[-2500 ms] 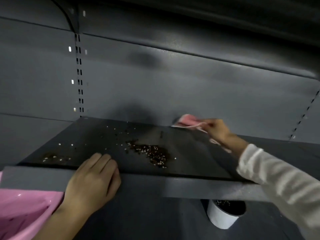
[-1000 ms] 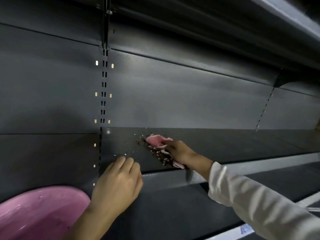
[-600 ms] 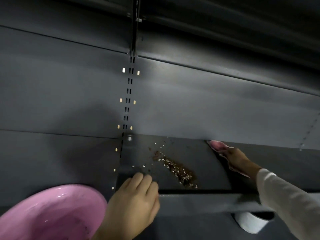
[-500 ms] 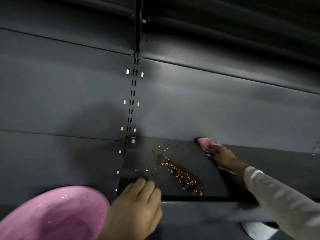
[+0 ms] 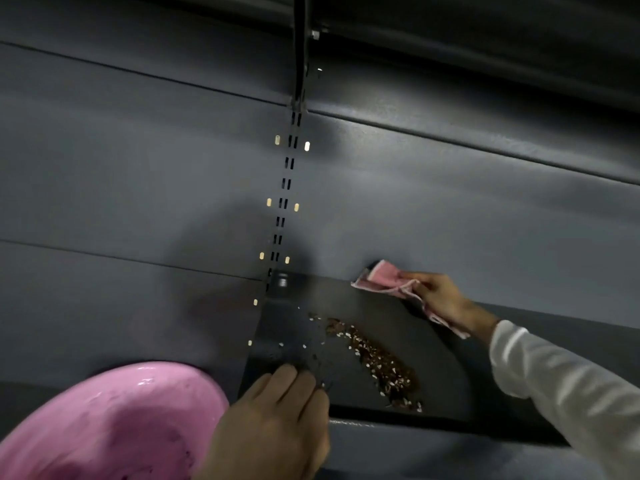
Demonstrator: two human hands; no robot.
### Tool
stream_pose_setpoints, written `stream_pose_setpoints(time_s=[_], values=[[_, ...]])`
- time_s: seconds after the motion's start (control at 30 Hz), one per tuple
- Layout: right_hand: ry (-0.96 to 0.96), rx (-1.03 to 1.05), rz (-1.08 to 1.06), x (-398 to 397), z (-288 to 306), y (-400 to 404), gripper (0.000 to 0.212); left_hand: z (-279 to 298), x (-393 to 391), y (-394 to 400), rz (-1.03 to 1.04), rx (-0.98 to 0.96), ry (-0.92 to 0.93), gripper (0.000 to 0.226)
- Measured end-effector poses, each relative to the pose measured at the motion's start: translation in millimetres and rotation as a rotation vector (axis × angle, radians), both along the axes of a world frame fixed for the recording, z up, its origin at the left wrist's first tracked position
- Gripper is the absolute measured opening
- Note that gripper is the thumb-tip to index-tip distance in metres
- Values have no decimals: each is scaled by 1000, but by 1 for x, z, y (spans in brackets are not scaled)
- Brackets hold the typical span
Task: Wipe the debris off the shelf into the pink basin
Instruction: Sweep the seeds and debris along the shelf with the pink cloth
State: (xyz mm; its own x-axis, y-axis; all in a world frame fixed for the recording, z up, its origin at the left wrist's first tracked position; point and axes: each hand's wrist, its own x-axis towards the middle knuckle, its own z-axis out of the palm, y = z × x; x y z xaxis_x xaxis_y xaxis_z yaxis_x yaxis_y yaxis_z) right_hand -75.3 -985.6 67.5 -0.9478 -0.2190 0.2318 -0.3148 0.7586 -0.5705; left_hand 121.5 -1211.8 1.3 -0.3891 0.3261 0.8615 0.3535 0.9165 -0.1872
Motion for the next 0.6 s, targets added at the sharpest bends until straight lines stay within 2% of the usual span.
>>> stream_pose_setpoints(time_s=[0.13, 0.33, 0.4, 0.5, 0.6], values=[[15, 112, 64, -27, -23, -31, 30, 1, -2, 0, -19, 34, 0, 23], [-50, 120, 335, -17, -19, -86, 32, 4, 1, -1, -20, 0, -41, 21], [-139, 72, 419, -3, -17, -84, 31, 4, 2, -2, -25, -14, -69, 22], [-379, 53, 556, 13, -5, -66, 35, 4, 3, -2, -35, -8, -82, 21], [-417, 21, 627, 3, 13, -60, 37, 4, 1, -2, -41, 26, -67, 21]])
